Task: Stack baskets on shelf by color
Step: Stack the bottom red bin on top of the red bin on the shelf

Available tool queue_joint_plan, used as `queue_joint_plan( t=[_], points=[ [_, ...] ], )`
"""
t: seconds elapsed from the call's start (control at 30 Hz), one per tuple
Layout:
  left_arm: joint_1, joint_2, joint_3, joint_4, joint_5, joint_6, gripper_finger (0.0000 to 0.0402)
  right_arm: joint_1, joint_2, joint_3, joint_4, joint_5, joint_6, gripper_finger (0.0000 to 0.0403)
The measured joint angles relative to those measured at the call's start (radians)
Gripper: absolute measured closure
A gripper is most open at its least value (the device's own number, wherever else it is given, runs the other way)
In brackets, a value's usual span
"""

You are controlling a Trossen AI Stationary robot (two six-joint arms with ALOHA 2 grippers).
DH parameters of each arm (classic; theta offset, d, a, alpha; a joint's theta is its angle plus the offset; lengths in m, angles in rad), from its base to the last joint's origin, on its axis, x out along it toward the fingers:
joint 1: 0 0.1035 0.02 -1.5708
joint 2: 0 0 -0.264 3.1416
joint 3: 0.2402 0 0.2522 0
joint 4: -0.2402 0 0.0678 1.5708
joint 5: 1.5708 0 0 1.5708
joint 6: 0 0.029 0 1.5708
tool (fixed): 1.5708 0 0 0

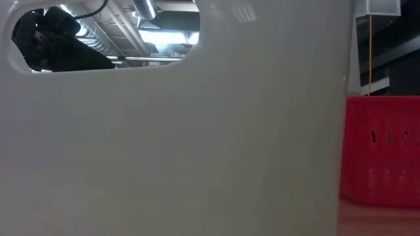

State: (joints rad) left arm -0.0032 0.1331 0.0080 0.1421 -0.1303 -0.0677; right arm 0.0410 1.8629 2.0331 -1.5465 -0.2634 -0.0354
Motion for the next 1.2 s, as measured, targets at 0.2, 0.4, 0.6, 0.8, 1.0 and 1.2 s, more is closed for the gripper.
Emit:
queue_joint_plan(
  t=[0.2,0.4,0.6,0.8,1.0,1.2],
  points=[
    [0.000,0.000,0.000,0.001,-0.001,0.000,0.0328,0.194,-0.163,-0.407,0.180,-0.014,0.177,0.0320],
    [0.000,0.000,0.000,0.001,-0.014,-0.001,0.0328,0.381,-0.236,-0.754,0.643,-0.146,0.372,0.0320],
    [0.000,0.000,0.000,0.001,-0.014,-0.008,0.0327,0.447,-0.227,-0.918,0.961,-0.111,0.372,0.0320],
    [0.000,0.000,0.000,0.001,-0.014,-0.009,0.0327,0.433,-0.223,-0.989,1.043,-0.009,0.369,0.0320],
    [0.000,0.000,0.000,0.001,-0.014,-0.008,0.0327,0.433,-0.223,-1.042,1.103,0.074,0.368,0.0320],
    [0.000,0.000,0.000,0.001,-0.014,-0.008,0.0327,0.405,-0.223,-1.058,1.106,0.289,0.344,0.0320]
  ],
)
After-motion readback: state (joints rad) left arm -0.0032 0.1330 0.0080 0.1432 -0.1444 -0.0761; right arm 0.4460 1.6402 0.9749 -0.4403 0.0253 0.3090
